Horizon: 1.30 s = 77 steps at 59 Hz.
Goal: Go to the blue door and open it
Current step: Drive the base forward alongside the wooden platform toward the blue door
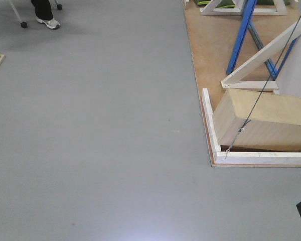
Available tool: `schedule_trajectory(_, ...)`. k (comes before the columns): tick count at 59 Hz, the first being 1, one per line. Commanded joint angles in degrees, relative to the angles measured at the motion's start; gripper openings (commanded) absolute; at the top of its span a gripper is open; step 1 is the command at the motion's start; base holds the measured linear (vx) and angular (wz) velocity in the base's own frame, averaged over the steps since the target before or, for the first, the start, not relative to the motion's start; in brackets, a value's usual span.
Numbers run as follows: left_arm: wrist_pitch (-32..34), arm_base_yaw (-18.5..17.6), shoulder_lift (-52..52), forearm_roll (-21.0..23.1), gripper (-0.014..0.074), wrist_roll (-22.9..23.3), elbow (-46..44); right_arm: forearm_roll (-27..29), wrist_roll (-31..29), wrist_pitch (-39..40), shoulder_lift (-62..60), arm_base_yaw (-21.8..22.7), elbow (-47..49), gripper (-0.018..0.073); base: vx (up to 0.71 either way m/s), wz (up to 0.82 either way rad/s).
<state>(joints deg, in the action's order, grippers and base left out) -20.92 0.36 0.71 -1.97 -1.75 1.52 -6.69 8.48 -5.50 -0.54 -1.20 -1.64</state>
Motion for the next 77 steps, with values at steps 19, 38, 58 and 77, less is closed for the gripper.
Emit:
schedule_trajectory(19, 4.4, -0.2, 1.0, 0.3, 0.007, 0.1, 0.0, -0.5, 0.0, 4.8, -1.2, 0.3, -1.1, 0.0002, 0.38, 0.02)
schedule_trajectory(38, 4.4, -0.2, 1.0, 0.3, 0.007, 0.1, 0.0, -0.5, 0.0, 4.8, -1.1, 0.3, -1.1, 0.0002, 0.4, -0.01)
schedule_trajectory(58, 4.4, -0.1, 0.9, 0.3, 0.007, 0.1, 0.0, -0.5, 0.0, 4.8, -1.1, 0.3, -1.1, 0.0002, 0.4, -0.04)
schedule_trajectory(77, 4.4, -0.1, 0.9, 0.3, 0.007, 0.1, 0.0, -0.5, 0.0, 4.8, -1.1, 0.3, -1.1, 0.0002, 0.41, -0.04)
